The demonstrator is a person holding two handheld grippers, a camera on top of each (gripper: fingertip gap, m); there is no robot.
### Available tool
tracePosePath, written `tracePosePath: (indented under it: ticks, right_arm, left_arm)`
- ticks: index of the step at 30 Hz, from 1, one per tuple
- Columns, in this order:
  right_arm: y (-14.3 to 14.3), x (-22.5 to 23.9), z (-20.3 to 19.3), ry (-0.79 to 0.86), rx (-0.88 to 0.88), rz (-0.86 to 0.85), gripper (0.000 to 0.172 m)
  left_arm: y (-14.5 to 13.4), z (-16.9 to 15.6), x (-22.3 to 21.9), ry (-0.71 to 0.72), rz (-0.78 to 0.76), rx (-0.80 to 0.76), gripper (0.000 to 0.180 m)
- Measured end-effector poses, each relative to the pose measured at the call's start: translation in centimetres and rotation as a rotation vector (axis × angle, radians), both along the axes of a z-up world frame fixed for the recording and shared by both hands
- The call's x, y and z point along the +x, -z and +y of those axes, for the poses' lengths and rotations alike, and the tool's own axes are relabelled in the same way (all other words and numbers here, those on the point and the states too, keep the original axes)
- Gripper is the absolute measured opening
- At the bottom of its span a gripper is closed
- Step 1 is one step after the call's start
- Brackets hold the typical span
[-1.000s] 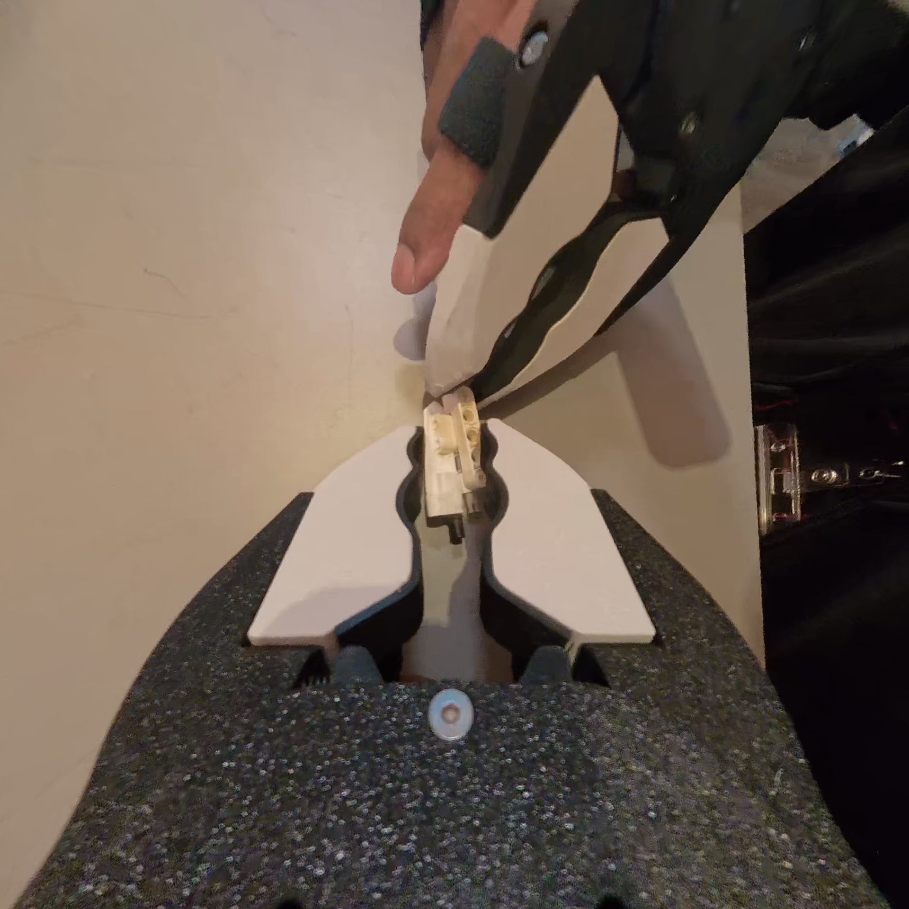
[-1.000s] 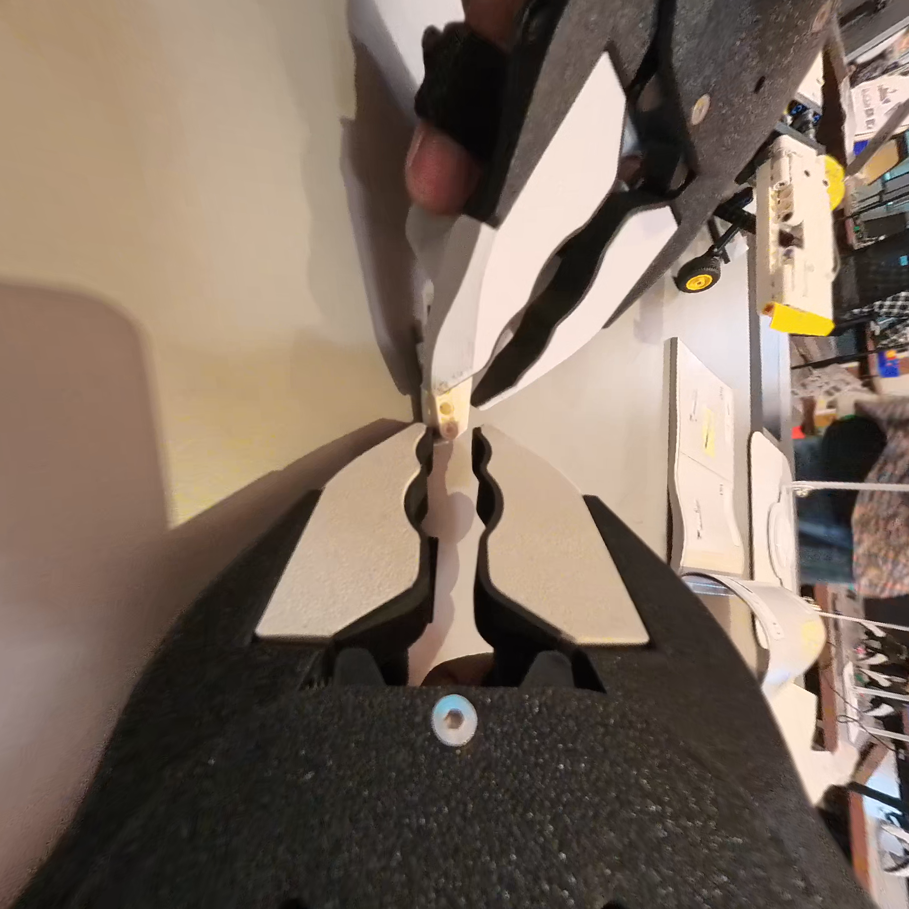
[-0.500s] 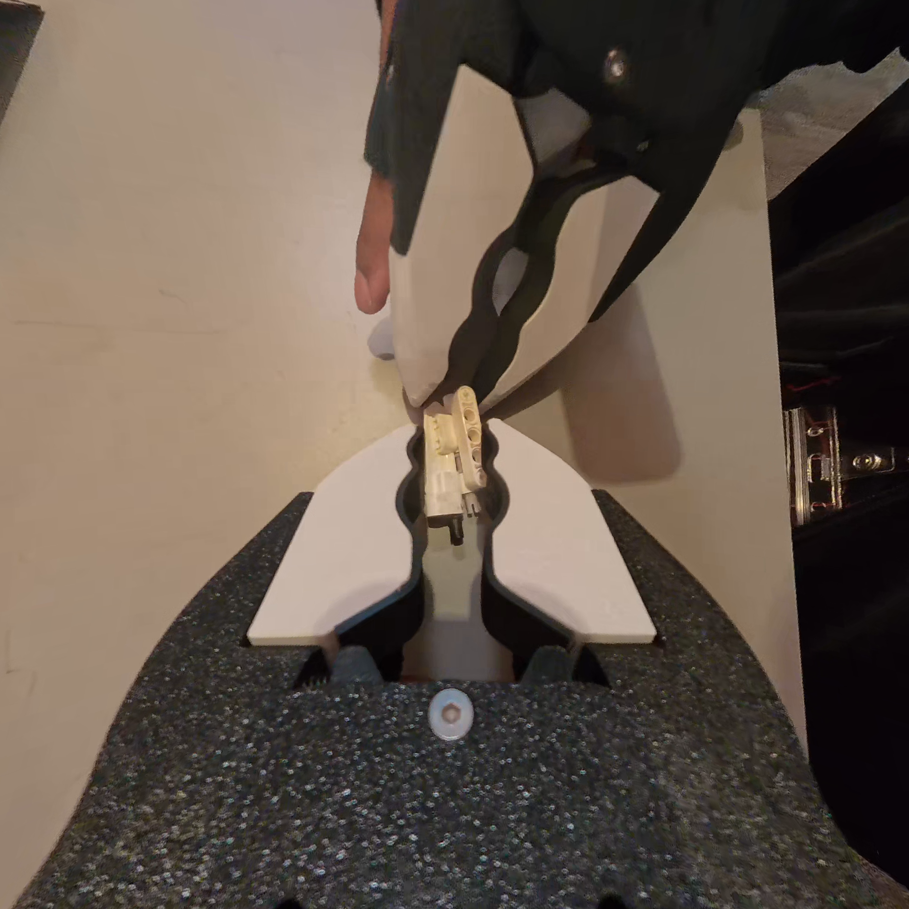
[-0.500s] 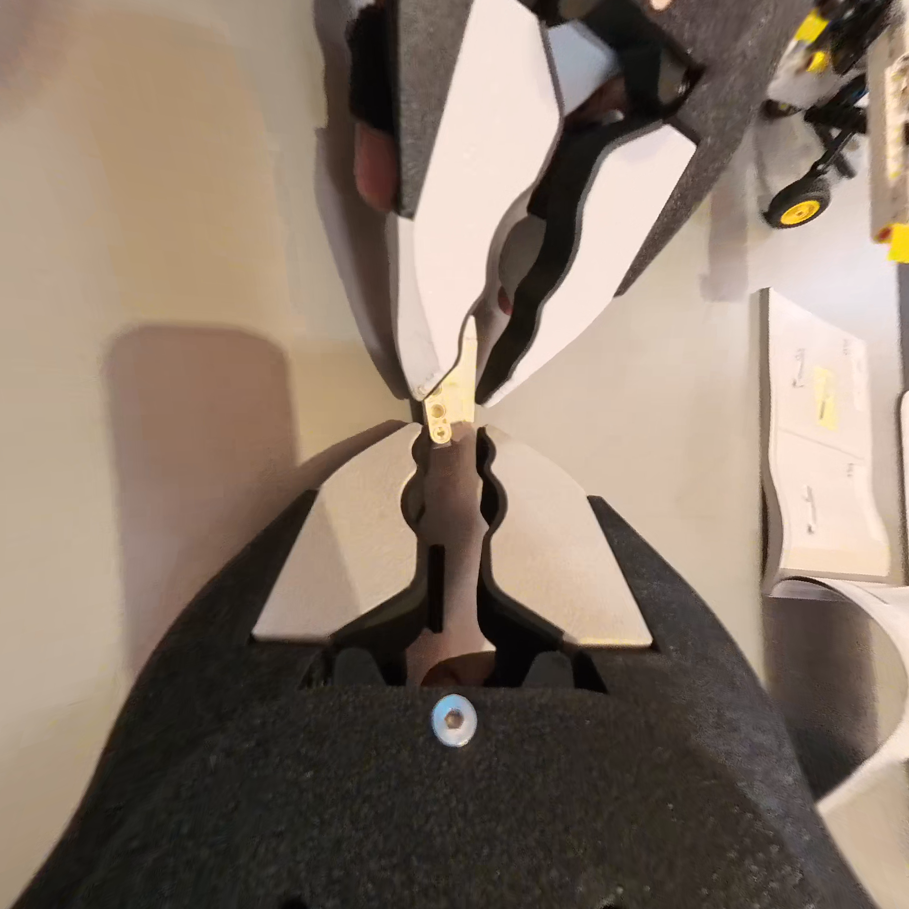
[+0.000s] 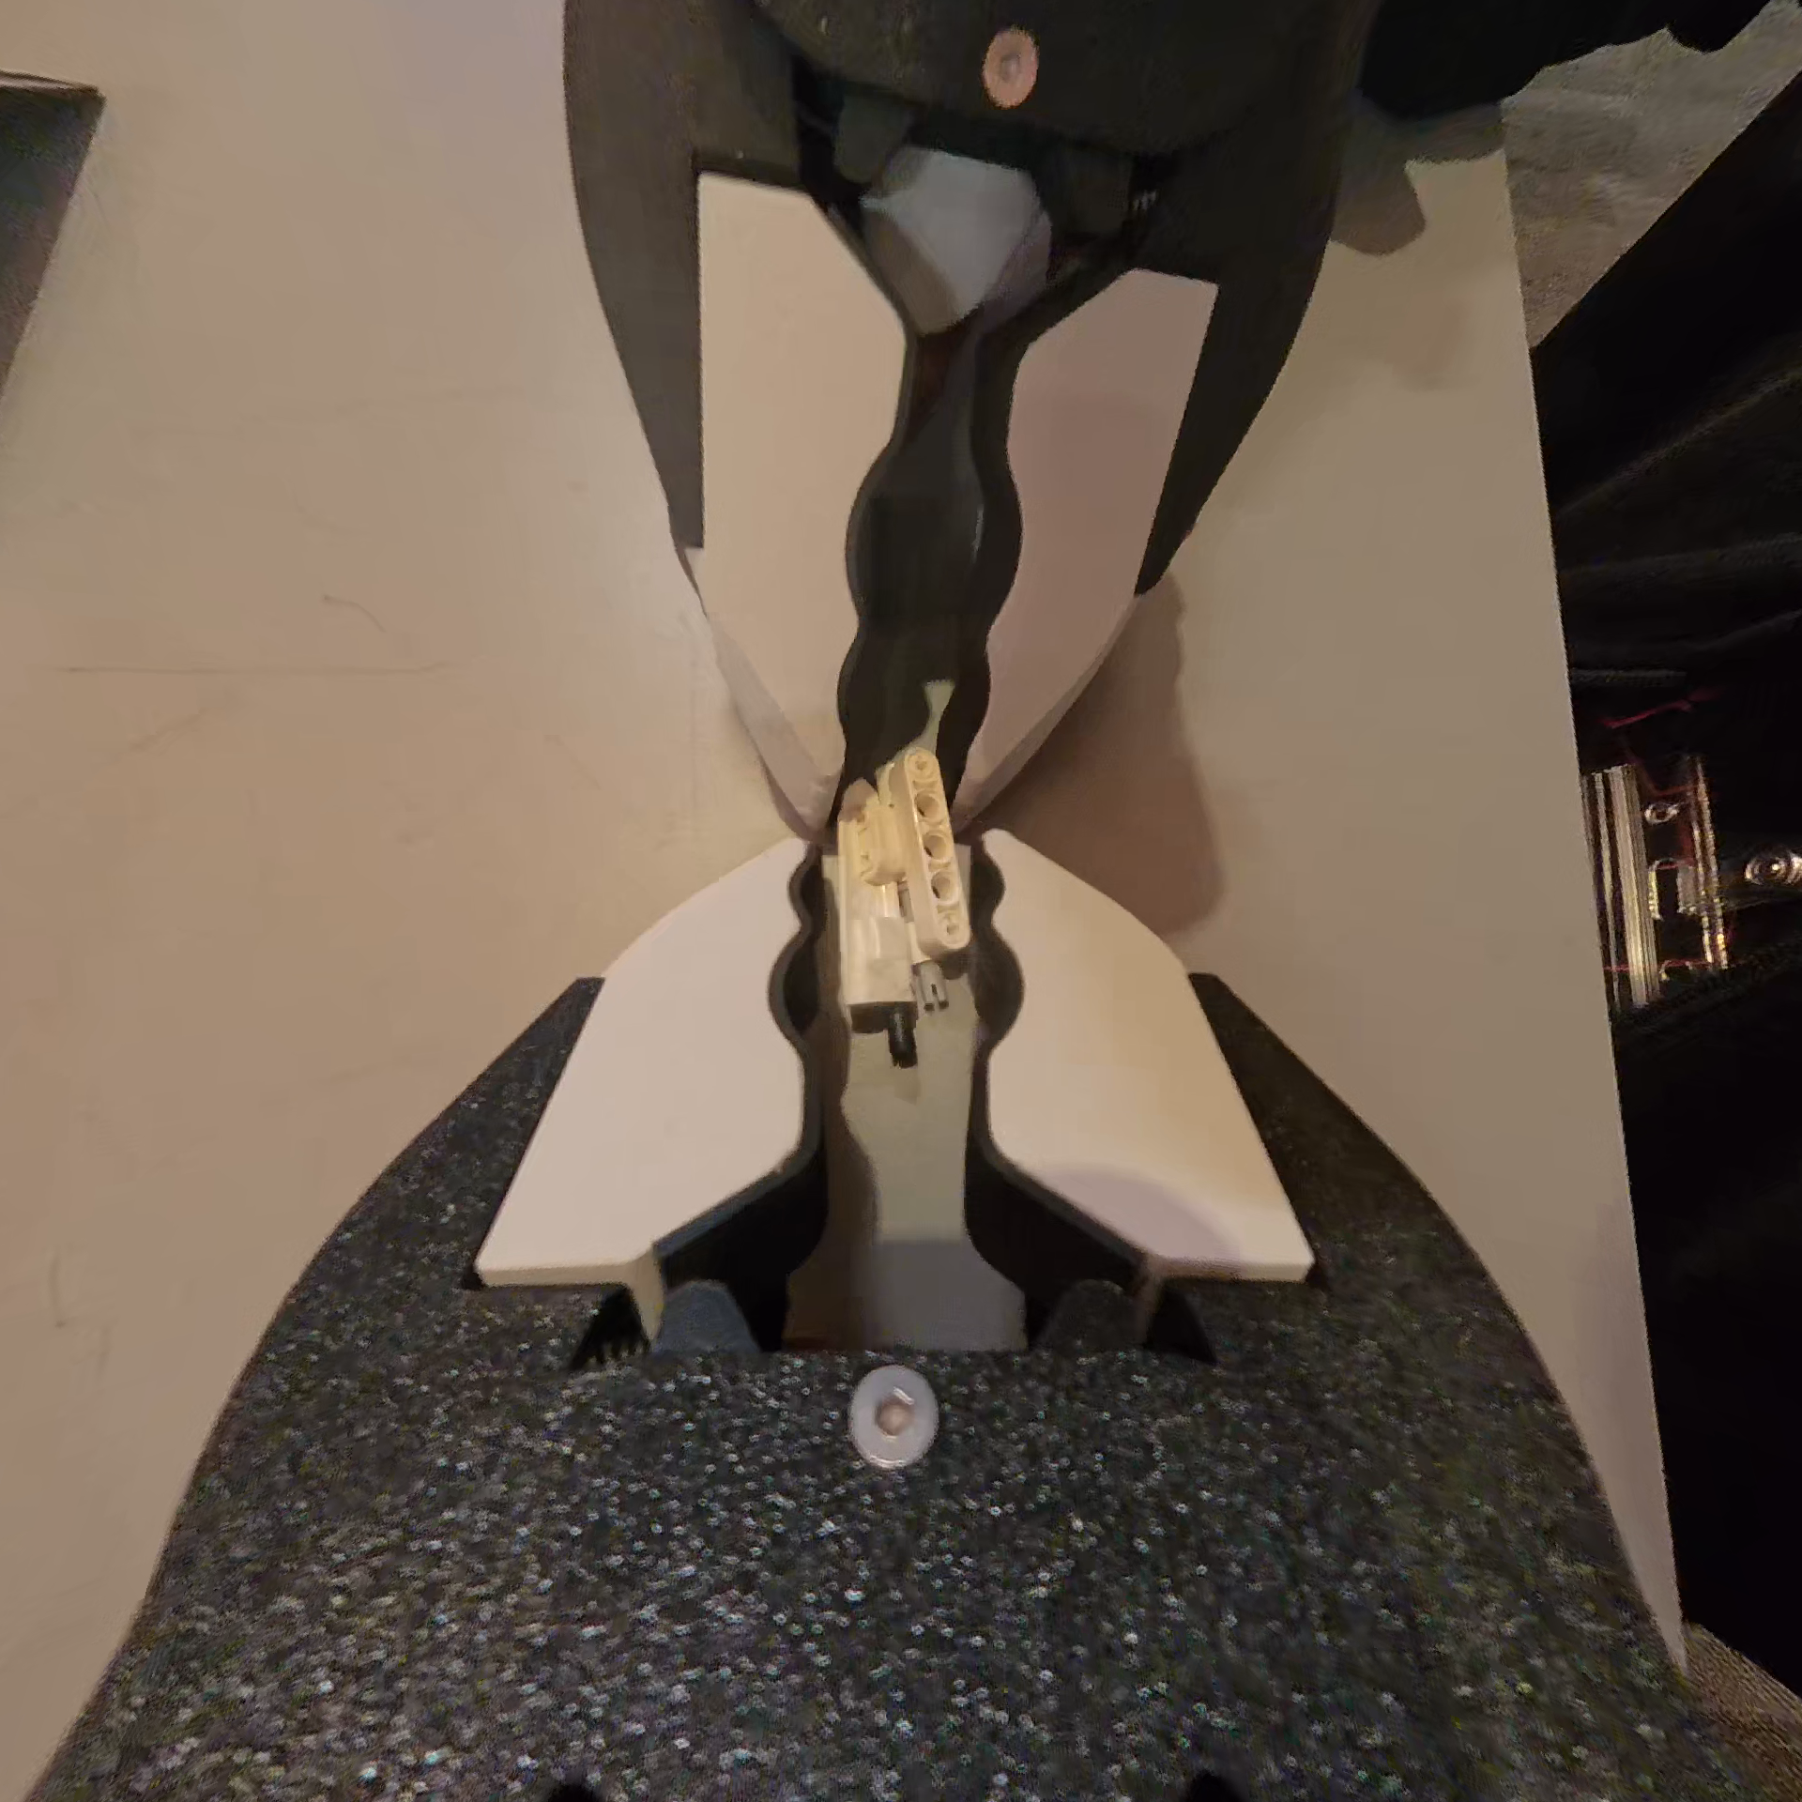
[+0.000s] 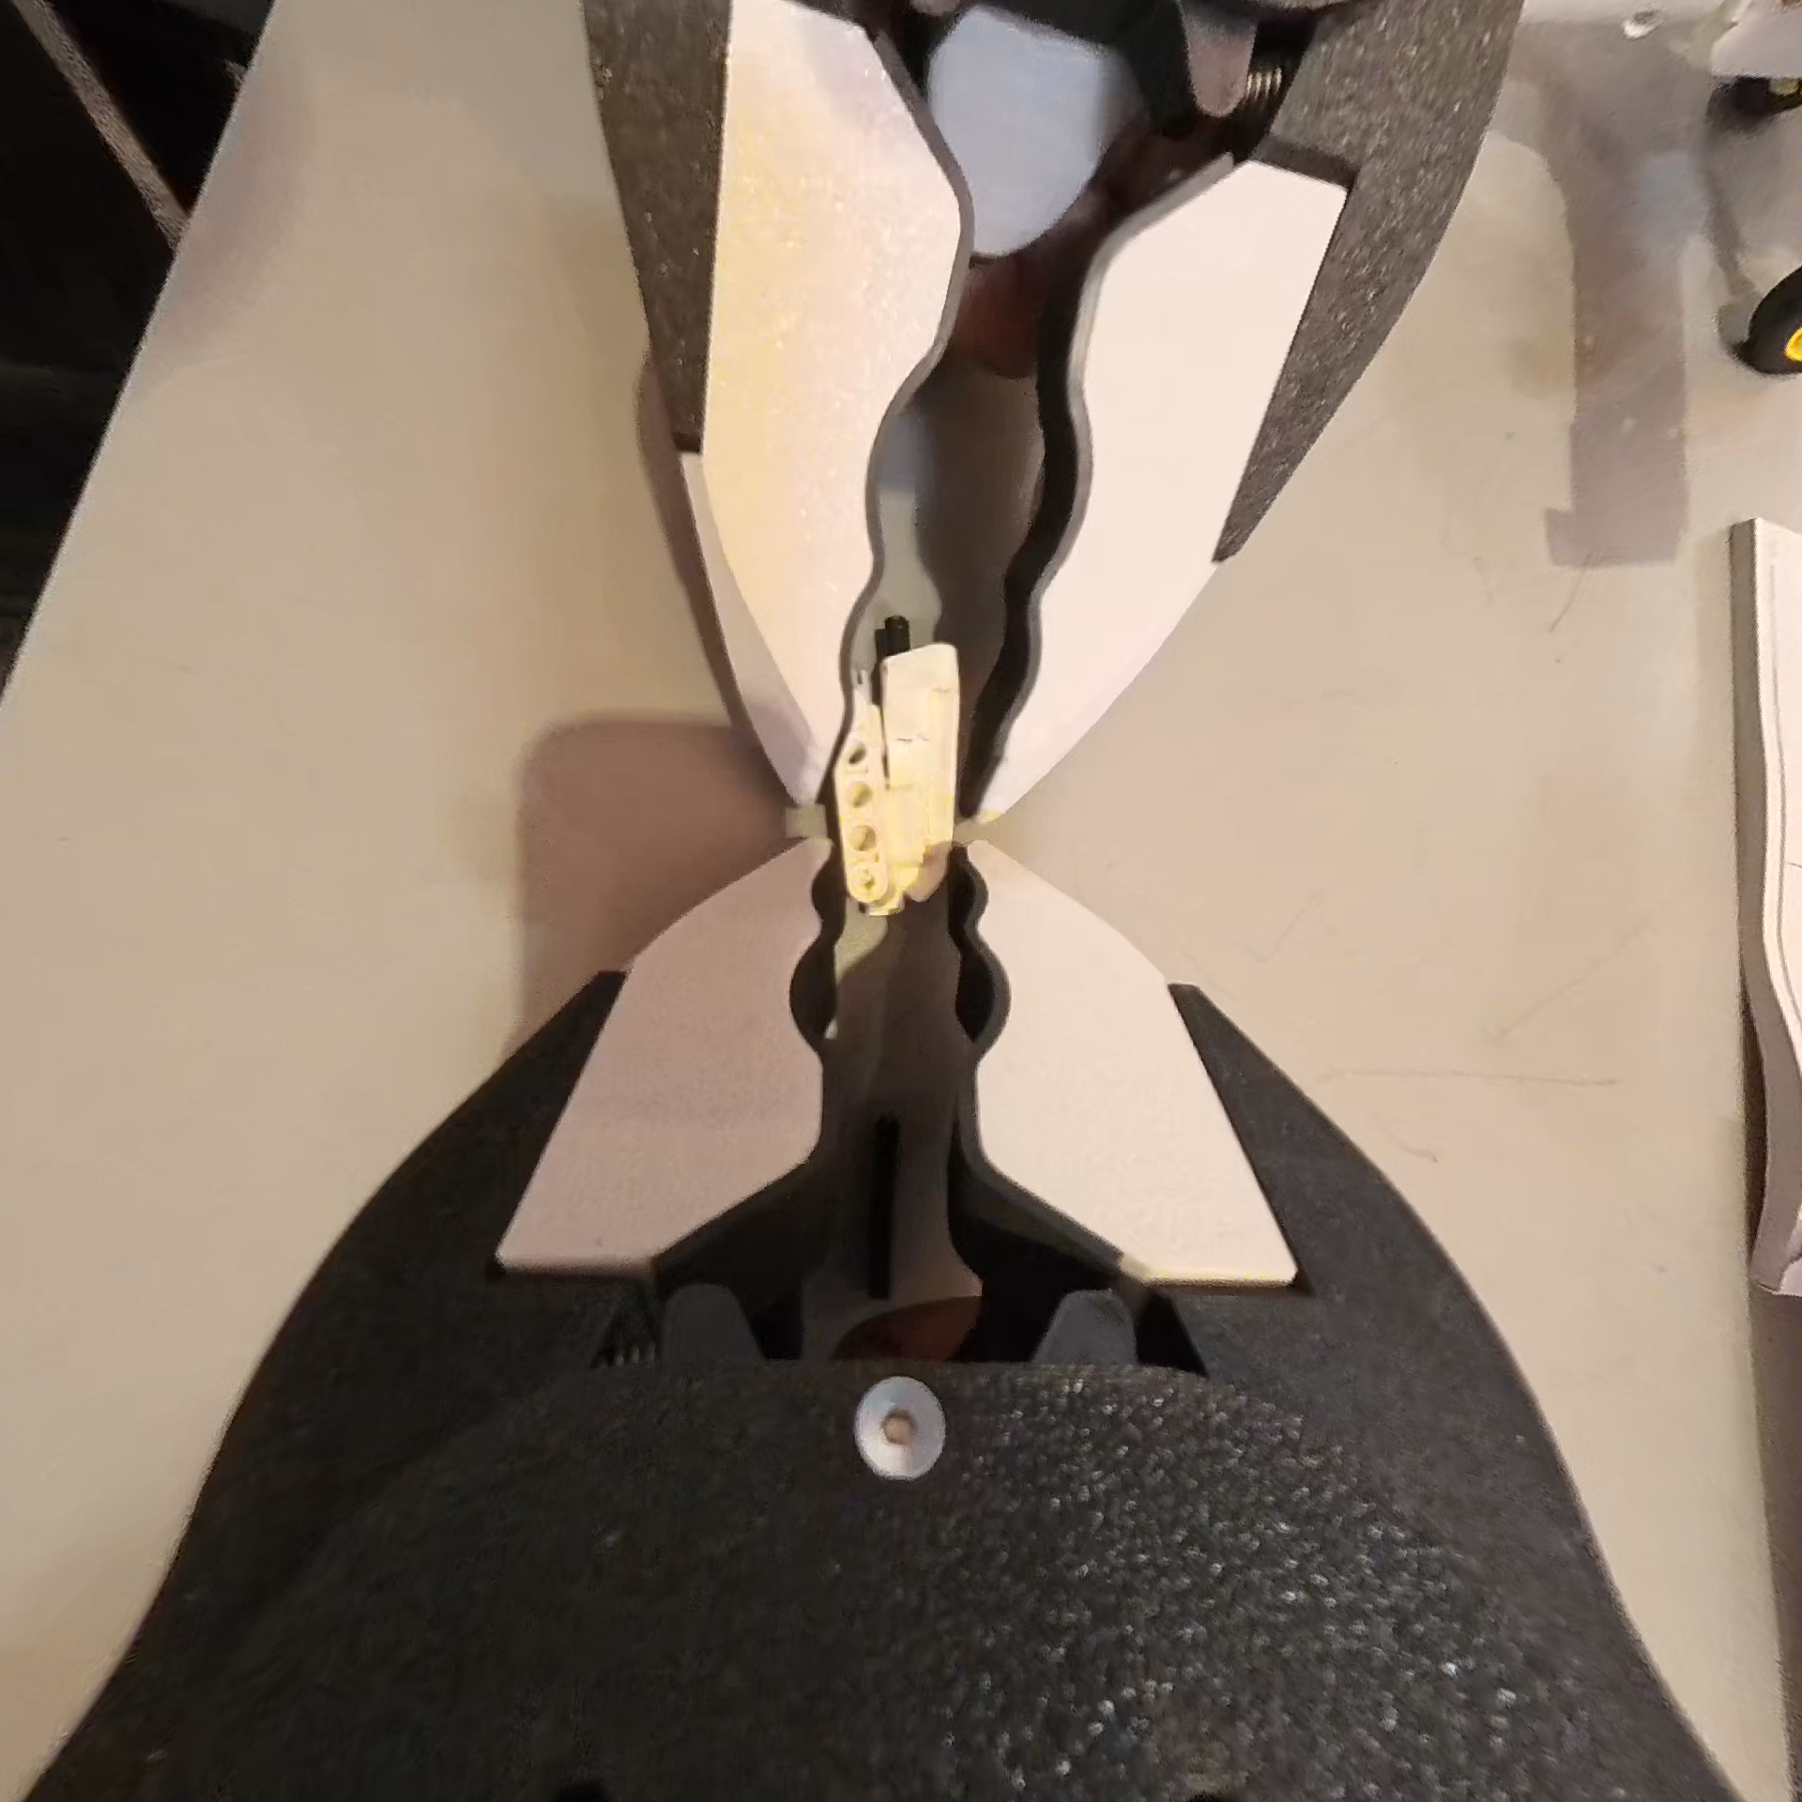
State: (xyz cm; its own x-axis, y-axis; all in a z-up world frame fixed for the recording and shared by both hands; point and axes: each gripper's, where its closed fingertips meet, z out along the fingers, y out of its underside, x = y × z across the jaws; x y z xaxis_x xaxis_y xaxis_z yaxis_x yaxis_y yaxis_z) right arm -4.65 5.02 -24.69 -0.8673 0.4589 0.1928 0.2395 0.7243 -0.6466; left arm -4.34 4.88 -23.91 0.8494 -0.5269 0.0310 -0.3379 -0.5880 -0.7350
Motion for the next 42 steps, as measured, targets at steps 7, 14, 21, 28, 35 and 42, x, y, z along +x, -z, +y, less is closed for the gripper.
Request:
tracePosePath:
  ticks: [7,14,21,28,35,42]
  right_arm:
    - [-0.3,-0.6,0.5,-0.009,0.084,0.111,0.02]
    - [-2.3,-0.9,0.1,-0.144,0.25,0.413,0.019]
    - [-4.1,-0.3,-0.8,-0.284,0.327,0.632,0.019]
    - [-5.4,0.6,-1.7,-0.383,0.421,0.769,0.009]
    - [-4.8,-0.5,-0.3,-0.338,0.494,0.791,0.011]
    - [-5.7,-1.8,2.5,-0.103,0.365,0.668,0.022]
  left_arm:
    - [0.4,-0.2,-0.4,-0.031,-0.008,-0.056,0.036]
    - [-1.0,-0.6,-0.1,-0.015,-0.198,-0.11,0.036]
    - [-2.2,-0.8,0.6,0.099,-0.381,-0.15,0.036]
    - [-3.4,-1.1,2.0,0.237,-0.487,-0.194,0.031]
    - [-2.6,0.5,0.8,0.123,-0.455,-0.121,0.027]
    - [-3.3,1.5,-0.2,0.047,-0.381,0.031,0.027]
